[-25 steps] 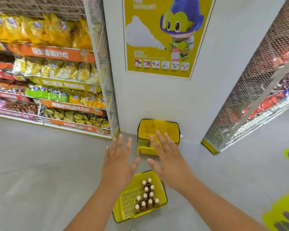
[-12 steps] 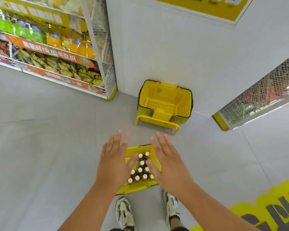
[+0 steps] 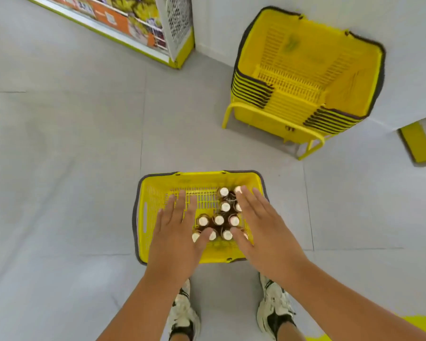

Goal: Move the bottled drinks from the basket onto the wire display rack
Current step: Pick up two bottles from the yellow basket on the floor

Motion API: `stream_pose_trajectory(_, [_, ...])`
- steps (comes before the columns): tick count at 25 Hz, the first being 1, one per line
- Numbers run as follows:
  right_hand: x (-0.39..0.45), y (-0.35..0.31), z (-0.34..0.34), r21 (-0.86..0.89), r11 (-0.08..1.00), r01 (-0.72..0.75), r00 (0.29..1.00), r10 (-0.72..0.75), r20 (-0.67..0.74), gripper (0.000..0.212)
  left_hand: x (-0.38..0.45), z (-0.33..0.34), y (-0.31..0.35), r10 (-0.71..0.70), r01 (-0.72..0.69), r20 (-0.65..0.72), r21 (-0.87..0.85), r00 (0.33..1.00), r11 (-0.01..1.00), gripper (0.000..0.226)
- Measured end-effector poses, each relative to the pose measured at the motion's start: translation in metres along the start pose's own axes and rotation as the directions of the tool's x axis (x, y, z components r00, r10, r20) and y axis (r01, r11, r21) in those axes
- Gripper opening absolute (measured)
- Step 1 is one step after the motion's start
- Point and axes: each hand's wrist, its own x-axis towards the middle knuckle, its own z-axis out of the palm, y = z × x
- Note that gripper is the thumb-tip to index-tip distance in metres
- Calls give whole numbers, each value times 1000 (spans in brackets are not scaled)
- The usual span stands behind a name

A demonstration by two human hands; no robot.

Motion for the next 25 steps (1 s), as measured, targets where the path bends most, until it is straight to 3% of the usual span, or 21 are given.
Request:
stream_pose_trajectory(6, [34, 59, 115, 49, 999, -22, 978, 11, 207, 69, 23, 123, -47, -109, 112, 112, -20, 988, 994, 85])
stream_pose_trajectory(12, [65, 85, 201, 151, 981, -119, 951, 69, 302, 65, 45, 202, -70, -117, 140, 225, -93, 967, 986, 79])
stream_pose_trajectory(20, [98, 109, 263, 39, 997, -67, 924, 47, 379, 59, 74, 262, -93, -189, 279, 366, -212, 911, 936, 73])
stream_pose_trajectory(25, [114, 117, 276, -74, 997, -14, 904, 44, 426, 51, 91, 276, -91, -272, 411, 353, -419, 895, 809, 52])
